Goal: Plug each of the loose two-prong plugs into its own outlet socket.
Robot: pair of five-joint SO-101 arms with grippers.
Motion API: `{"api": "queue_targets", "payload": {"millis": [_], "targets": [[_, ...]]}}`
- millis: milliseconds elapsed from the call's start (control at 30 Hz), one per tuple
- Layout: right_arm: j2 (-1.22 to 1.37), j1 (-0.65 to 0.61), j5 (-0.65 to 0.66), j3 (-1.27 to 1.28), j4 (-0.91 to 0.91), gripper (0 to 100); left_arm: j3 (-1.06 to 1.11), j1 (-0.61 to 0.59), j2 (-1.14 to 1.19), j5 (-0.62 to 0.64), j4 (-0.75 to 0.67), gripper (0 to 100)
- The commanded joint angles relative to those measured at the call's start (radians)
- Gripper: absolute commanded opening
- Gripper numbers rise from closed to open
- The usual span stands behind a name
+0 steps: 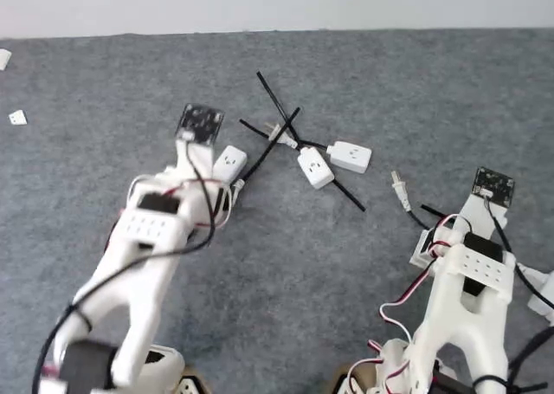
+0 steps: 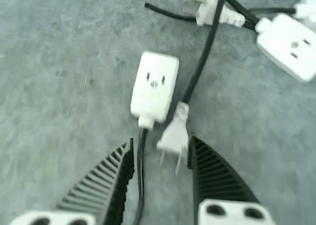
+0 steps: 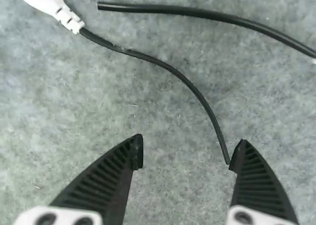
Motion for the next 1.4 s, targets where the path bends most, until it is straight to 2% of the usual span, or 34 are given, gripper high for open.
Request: {"api": "queue_targets", "payload": {"millis": [0,333,567,733,1033,1367], "targets": [[0.002,0.002,0.003,-0.009,-0.013,27.0,-0.231,0.012,0.186,-0.026,-0.002,17],[0.002,0.048,0.101,-0.005,0.031,27.0,-0.433,0.049,0.474,-0.120,-0.002,17],[0.004,-0.041,0.115,-0.003,0.018,27.0,-0.481,0.017,0.506,-0.132,-0.043,17],[0.004,-0.051,0.120,-0.003,0.018,27.0,-0.512,0.000,0.543,-0.233,-0.054,17],[0.004,-0.054,0.157,-0.003,0.025,27.0,-0.768,0.000,0.707,-0.242,0.164,17],[0.004,-0.054,0.158,-0.003,0.024,27.0,-1.035,0.003,0.891,-0.488,0.528,17]]}}
